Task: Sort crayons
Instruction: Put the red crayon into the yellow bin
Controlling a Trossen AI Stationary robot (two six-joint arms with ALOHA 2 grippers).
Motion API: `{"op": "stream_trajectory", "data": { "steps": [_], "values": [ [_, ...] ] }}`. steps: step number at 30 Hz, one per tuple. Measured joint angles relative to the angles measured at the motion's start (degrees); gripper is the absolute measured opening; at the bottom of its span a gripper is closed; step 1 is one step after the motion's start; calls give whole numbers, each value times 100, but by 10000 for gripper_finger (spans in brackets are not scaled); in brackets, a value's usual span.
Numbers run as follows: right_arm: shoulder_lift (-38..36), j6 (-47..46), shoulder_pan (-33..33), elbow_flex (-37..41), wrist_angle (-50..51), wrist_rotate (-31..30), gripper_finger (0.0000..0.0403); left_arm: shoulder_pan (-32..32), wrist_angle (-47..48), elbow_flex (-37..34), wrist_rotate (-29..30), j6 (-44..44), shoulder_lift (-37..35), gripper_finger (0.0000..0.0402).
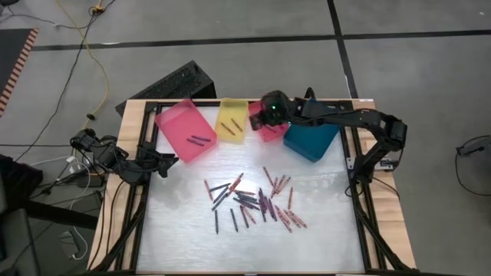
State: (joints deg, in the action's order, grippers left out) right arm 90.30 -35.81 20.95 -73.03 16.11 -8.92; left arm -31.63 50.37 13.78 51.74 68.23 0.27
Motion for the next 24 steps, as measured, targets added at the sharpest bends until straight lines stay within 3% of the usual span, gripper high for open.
{"op": "stream_trajectory", "data": {
  "steps": [11, 24],
  "values": [
    [1349, 133, 9, 2, -2656, 301, 4, 0, 15, 0, -117, -25, 0, 165],
    [2058, 447, 107, 2, -2902, 135, 4, 1, 17, 0, -191, -68, -2, 165]
  ]
}}
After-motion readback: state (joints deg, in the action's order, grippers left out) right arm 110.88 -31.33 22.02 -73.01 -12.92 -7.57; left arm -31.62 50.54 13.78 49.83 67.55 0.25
